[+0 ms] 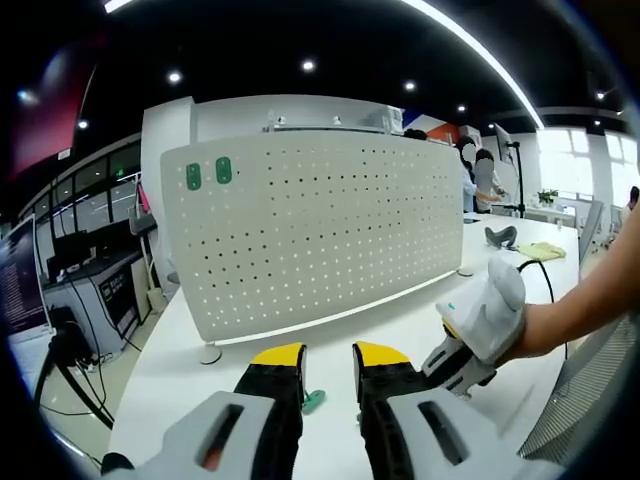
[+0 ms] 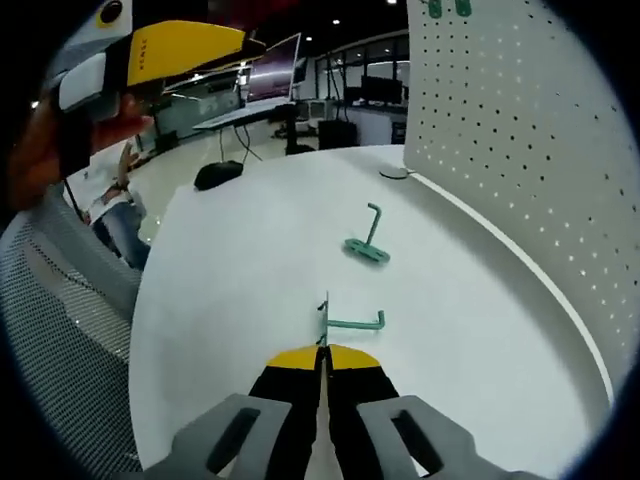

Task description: Insert the hook assembly into the mounting plate slot until the hook locks in place.

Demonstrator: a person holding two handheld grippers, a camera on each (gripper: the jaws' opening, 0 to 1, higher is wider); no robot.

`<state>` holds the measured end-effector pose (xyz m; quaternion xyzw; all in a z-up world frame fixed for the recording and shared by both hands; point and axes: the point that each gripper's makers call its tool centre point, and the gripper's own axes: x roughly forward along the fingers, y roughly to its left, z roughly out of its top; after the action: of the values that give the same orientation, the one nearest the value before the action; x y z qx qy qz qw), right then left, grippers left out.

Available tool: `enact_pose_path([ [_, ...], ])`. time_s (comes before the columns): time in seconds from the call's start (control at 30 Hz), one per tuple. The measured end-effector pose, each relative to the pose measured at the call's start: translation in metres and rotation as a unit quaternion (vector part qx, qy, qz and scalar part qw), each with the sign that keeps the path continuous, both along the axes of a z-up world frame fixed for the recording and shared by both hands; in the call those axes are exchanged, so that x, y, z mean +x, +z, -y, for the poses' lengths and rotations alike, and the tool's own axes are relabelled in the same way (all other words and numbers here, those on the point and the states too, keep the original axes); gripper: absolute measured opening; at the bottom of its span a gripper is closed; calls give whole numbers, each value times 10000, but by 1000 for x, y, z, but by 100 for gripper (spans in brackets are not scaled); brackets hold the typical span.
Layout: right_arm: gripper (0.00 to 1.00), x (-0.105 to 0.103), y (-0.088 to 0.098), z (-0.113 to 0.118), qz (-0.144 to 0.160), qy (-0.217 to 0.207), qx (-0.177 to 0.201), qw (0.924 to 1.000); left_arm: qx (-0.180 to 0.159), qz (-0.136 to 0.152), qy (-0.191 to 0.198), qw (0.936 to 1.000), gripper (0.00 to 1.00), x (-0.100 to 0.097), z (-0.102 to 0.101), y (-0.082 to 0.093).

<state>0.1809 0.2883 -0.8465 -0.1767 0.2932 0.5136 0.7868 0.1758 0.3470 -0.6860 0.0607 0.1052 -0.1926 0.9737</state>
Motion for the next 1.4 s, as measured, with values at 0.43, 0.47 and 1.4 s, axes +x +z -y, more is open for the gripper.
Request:
enact_pose_path([
  [0.43,0,10,38,9,135,-277,354,9989,-6,6,-57,10000,20,-1,4,1],
  [0.47,0,11,39,9,126,-304,376,9987,-3,8,-62,10000,20,-2,4,1],
  [1.4,0,19,171,3,685,-623,1241,9879,651,222,-439,9967,22,0,26,6],
])
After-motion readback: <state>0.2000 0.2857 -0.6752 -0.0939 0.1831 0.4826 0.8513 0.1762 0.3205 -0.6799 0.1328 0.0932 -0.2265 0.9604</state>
